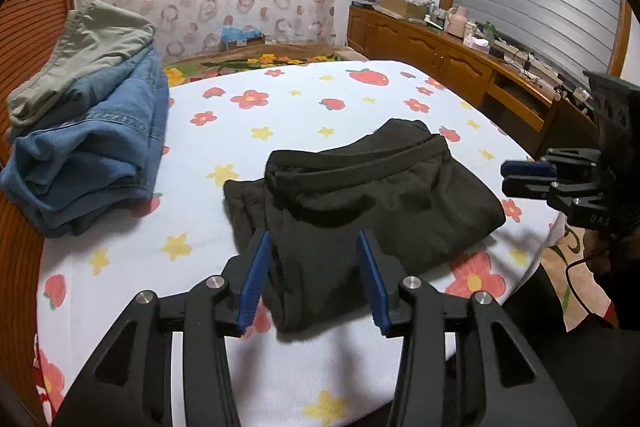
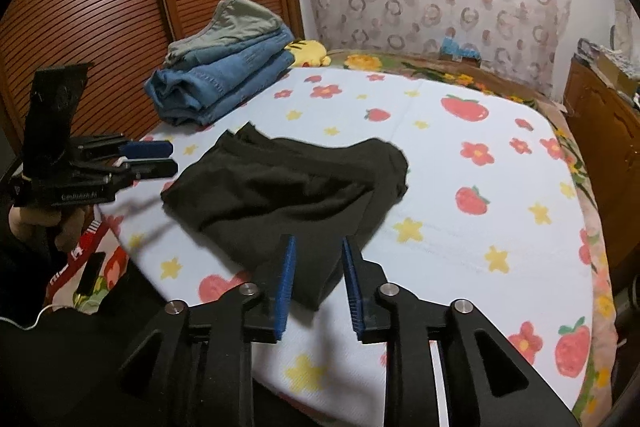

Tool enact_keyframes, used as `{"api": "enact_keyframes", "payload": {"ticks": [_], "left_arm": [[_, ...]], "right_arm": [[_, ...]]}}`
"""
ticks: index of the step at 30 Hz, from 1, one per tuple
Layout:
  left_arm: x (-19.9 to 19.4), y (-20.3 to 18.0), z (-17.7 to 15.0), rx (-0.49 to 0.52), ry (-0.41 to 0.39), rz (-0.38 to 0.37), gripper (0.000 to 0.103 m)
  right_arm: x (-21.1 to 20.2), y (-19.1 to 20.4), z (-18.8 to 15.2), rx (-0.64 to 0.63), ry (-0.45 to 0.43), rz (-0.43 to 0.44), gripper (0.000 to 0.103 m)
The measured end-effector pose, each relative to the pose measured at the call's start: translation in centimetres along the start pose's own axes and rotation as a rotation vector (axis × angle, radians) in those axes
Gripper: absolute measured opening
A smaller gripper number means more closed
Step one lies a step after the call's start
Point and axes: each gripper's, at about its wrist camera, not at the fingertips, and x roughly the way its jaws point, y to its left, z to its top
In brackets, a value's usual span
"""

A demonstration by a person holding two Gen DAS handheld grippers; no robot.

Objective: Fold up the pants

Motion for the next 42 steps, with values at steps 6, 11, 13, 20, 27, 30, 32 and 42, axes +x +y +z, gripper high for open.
{"api": "enact_keyframes", "payload": {"ticks": [6,11,13,20,27,30,32,42], "left_arm": [[2.4,0.1,1.2,0.017,0.037,-0.019,0.048],[3.5,0.7,2.0,0.004,0.034,-0.028,0.075],[3.9,1.0,2.3,-0.005,0.037,-0.021,0.075],[4.9,1.9,3.1,-0.028,0.035,-0.009,0.066],[6.0,1.3,3.2,0.004,0.059,-0.023,0.033],[5.7,1.0,3.2,0.026,0.048,-0.015,0.02],[5.2,0.9,3.5,0.03,0.032,-0.019,0.016],[3.6,1.7,6.5,0.02,-0.058,0.016,0.013]], "right_arm": [[1.8,-0.4,0.7,0.002,-0.017,-0.02,0.038],[3.7,-0.6,1.2,0.01,-0.014,-0.02,0.039],[4.2,-0.7,1.5,0.012,-0.013,-0.021,0.039],[5.9,-1.7,1.9,0.031,-0.01,-0.033,0.039],[6.5,-2.2,1.7,0.051,-0.017,-0.019,0.039],[6.3,-2.3,1.6,0.054,-0.022,-0.012,0.039],[6.2,-2.3,1.6,0.051,-0.025,-0.01,0.039],[6.6,-2.5,2.7,0.041,-0.02,-0.004,0.039]]}}
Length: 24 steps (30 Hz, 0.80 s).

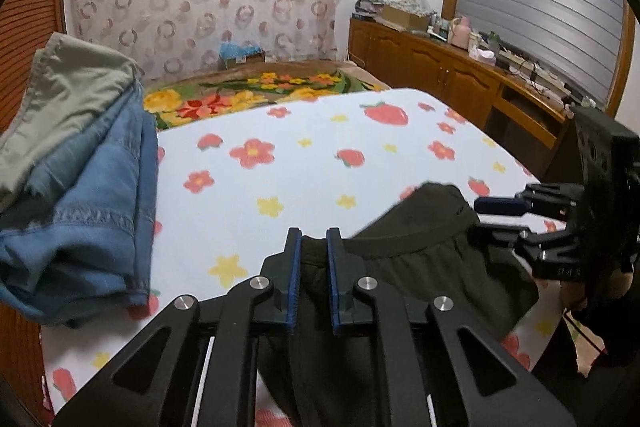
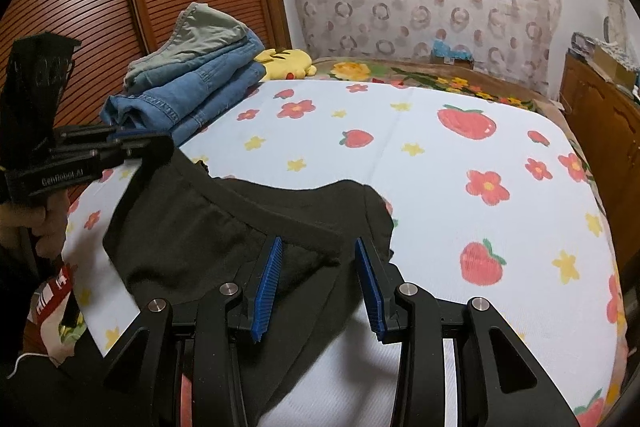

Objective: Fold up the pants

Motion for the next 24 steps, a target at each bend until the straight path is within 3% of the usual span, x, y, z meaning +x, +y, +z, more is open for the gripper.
{"api": "enact_keyframes", "payload": {"ticks": [12,13,16,21,24], "left_arm": [[2.4,1.1,-0.6,-0.012,0.047,0.048,0.013],[2.4,1.1,-0.7,-0.013,0.049,0.046,0.013],[2.3,1.1,-0.8,-0.015,0.047,0.042,0.013],[1.2,1.4,-0.7,-0.03,0.005,0.057,0.013],[1.3,1.7,-0.4,-0.034,0.001,0.069,0.013]], "right_arm": [[2.2,-0.9,1.3,0.046,0.073,0.058,0.039],[2.3,-0.9,1.4,0.043,0.077,0.073,0.026],[1.7,-0.6,1.9,0.021,0.049,0.07,0.017],[-0.1,1.2,3.7,-0.062,-0.044,0.033,0.015],[0.2,1.6,4.4,-0.09,-0.053,-0.004,0.015]]}}
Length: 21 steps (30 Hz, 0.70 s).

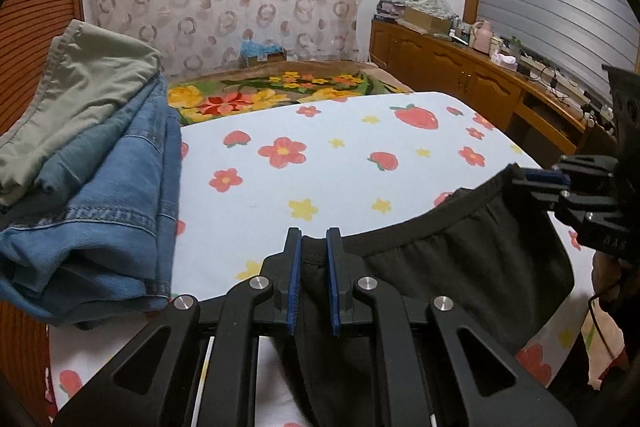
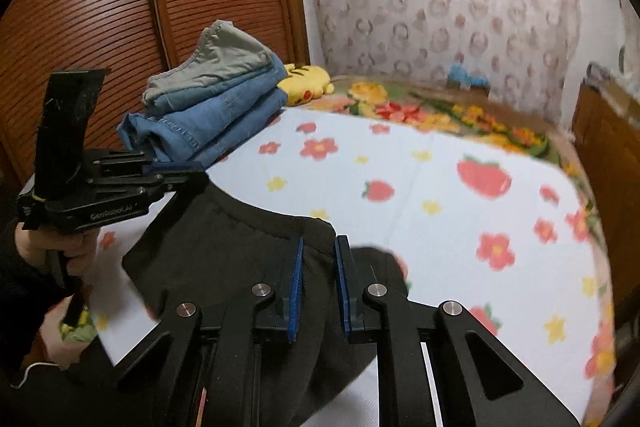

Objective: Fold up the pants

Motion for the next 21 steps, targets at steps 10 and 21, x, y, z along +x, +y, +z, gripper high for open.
{"api": "enact_keyframes", "payload": {"ticks": [10,21], "left_arm": [[0.9,0.2,-0.9,0.0,0.06,0.004,0.023],[-2.7,-0.7,-3.7,-0.004,0.041,-0.024,0.05]], "right_arm": [[4.2,-0.5,-0.6,0.034,0.1,-0.04,0.019],[-1.8,0.4,-3.0,0.046,0.048,-0.024,0.039]]}}
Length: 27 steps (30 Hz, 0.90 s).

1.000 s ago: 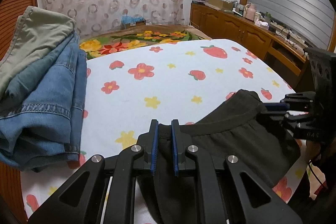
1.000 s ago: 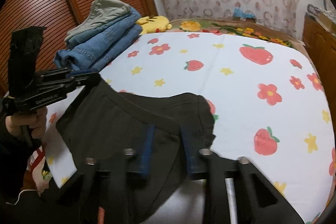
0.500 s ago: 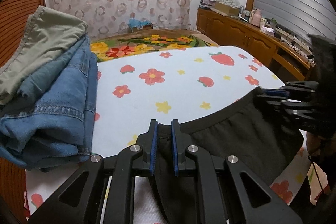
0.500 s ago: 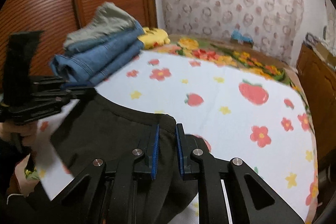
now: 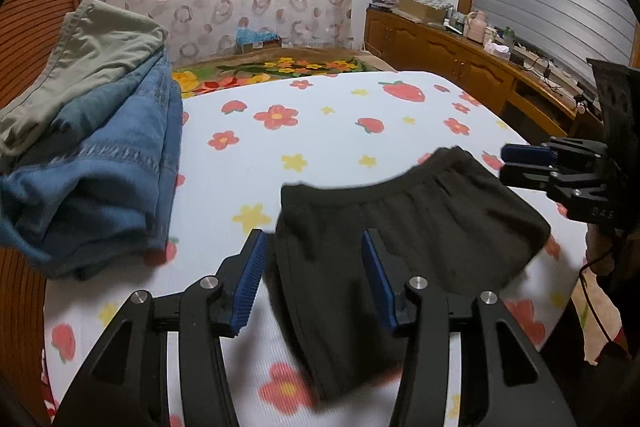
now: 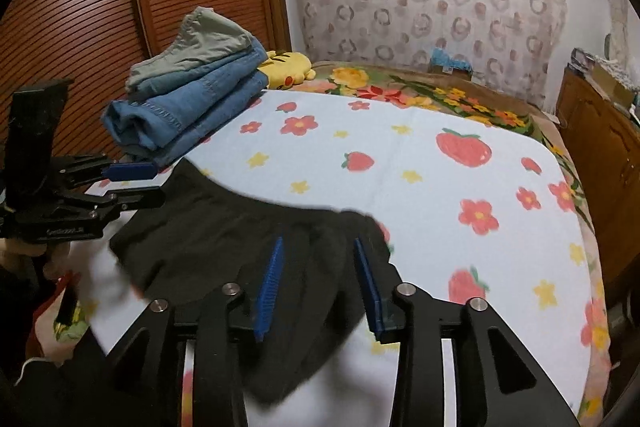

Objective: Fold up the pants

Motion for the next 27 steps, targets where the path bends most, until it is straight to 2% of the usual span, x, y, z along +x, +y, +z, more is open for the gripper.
{"api": "enact_keyframes", "payload": {"ticks": [12,23,27], "left_arm": [[-0.7,-0.4,-4.1,-0.02,0.051,-0.01,0.05],[-1.4,-0.8,-5.3,-0.02,0.05,-0.03,0.05],[-1.0,-0.8,-5.5,-0.021,0.059,-0.036,0.043]], "right_arm": [[-4.0,0.8,-4.4,0.017,0.018,0.029,0.039],[-2.5,1.3,-4.8,0.002,0.057,0.034,0.039],[-2.0,1.5,-4.5,-0.015,0.055,0.032,0.039]]}}
